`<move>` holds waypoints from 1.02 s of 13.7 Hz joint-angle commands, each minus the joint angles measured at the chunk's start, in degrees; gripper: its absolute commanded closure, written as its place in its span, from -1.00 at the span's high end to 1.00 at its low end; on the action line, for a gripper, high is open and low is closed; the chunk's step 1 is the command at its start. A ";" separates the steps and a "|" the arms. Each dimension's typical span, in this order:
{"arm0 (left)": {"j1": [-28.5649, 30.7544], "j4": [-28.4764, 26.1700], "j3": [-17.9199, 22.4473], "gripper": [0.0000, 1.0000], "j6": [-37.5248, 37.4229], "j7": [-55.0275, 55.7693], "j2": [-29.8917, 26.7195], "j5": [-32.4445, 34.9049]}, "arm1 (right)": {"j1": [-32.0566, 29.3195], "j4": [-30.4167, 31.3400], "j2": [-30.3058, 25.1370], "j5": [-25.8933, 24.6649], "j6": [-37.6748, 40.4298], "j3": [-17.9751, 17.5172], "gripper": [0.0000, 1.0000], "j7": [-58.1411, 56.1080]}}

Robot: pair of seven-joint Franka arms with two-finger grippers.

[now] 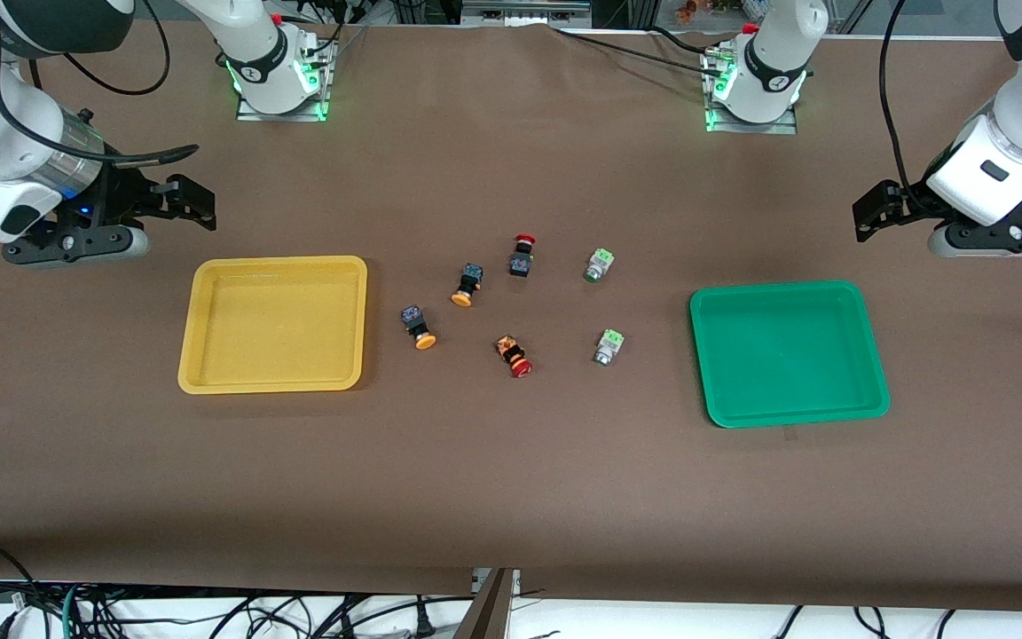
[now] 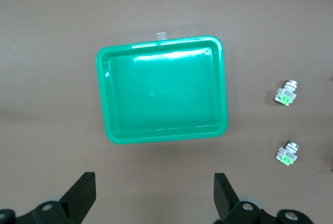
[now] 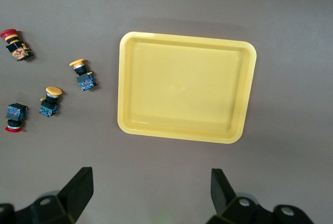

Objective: Place green and yellow buttons in trays
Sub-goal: 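Reach the right gripper down and grasp a yellow-capped button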

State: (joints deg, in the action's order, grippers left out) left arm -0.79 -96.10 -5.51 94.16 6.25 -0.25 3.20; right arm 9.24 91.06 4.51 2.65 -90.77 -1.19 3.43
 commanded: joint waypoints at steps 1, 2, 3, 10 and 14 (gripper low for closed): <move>-0.26 0.21 0.23 1.00 -0.65 -0.45 -0.45 -1.53 | -1.15 -0.72 0.41 -1.07 1.03 -1.27 1.00 -0.10; -0.26 0.21 0.23 1.00 -0.65 -0.45 -0.45 -1.53 | -1.15 -0.71 0.50 -1.16 0.51 -1.27 1.00 -0.87; -0.26 0.21 0.23 1.00 -0.65 -0.45 -0.45 -1.53 | -0.89 -0.97 0.76 -1.16 1.03 -1.27 1.00 -1.05; -0.26 0.21 0.15 1.00 -0.65 -0.45 -0.45 -1.53 | 1.12 -0.98 4.79 -1.07 0.95 -1.63 1.00 -1.50; -0.35 0.21 0.15 1.00 -0.65 -0.36 -0.45 -1.53 | 7.18 2.26 11.91 -0.19 -6.66 -1.71 1.00 -0.35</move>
State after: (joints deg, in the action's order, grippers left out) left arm -0.83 -96.08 -5.60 94.16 6.27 -0.27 3.20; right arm 13.64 91.89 12.92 2.52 -93.03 -2.85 2.47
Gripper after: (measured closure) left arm 0.000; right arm 0.000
